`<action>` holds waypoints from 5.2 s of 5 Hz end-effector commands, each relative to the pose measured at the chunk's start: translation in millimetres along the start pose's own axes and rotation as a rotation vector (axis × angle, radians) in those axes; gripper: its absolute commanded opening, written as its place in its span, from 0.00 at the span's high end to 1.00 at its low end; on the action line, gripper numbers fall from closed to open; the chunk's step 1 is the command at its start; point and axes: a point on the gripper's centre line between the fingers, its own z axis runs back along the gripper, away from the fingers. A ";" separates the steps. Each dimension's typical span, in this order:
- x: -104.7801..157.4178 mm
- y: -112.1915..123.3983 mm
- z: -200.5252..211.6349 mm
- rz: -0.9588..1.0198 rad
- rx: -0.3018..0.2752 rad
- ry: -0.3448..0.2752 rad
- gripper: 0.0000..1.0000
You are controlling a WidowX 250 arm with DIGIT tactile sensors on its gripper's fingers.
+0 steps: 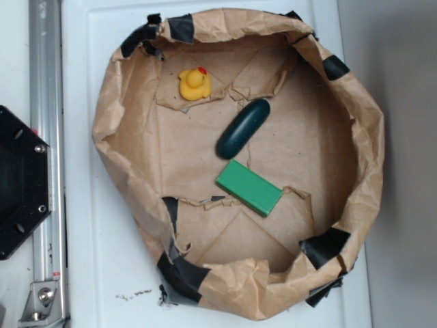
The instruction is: Grab the yellow duck.
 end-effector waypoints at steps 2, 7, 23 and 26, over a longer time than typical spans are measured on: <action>40.3 18.7 -10.7 -0.150 0.006 -0.051 0.00; 113.3 70.7 -137.1 -0.599 0.172 0.066 0.00; 87.3 88.2 -190.9 -0.757 0.160 -0.038 0.00; 74.3 78.7 -199.3 -0.782 0.110 -0.018 0.00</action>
